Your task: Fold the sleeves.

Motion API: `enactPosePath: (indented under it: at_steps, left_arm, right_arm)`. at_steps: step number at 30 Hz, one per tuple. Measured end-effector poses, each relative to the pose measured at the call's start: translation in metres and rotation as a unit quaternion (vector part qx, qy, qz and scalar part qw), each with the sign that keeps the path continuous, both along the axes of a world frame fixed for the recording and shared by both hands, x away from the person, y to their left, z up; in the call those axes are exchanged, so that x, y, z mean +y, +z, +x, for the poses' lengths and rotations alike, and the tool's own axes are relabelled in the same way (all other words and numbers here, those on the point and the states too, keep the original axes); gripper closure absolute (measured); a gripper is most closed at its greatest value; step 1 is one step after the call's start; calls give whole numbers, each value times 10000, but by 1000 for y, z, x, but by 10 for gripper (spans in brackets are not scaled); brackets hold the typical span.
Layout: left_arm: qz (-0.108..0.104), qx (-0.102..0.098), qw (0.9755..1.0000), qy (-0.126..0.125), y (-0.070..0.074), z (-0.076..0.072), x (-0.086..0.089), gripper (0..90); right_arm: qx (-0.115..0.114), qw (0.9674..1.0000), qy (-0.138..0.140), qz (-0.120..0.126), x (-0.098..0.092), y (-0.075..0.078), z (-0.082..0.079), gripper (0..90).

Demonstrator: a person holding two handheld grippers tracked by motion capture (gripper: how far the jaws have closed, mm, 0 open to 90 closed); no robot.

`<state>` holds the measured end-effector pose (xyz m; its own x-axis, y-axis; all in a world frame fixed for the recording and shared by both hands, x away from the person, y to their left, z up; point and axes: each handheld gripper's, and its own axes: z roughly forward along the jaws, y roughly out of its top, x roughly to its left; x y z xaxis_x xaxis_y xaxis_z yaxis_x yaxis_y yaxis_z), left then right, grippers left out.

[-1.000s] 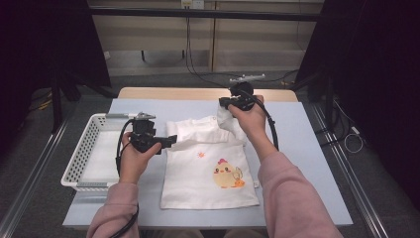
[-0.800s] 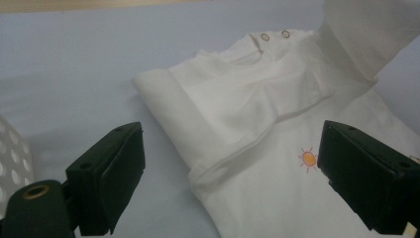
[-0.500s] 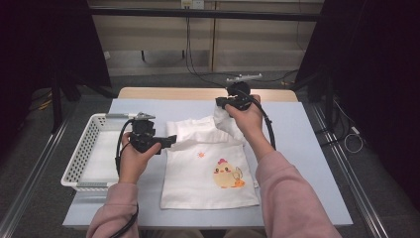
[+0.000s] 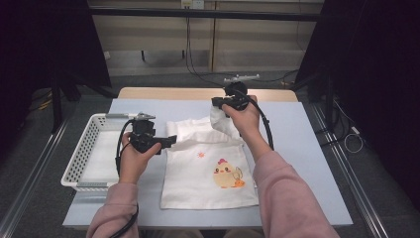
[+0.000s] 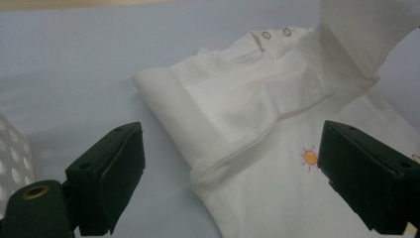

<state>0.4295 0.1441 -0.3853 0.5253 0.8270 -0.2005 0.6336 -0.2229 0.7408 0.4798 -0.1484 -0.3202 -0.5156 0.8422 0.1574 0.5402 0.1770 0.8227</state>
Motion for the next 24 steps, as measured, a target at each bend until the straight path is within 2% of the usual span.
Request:
enactPosePath:
  at_steps: [5, 12, 24]
  left_arm:
    - [1, 7, 10000, 11, 0, 0, 0, 113]
    - [24, 26, 10000, 5, -1, 0, 0, 113]
    - [22, 24, 10000, 5, -1, 1, 0, 113]
  right_arm:
    - [42, 10000, 39, 69, 3, -3, 1, 868]
    - [-51, 9998, 134, 102, 3, -6, 4, 867]
    - [3, 9999, 108, 106, 3, -12, 6, 867]
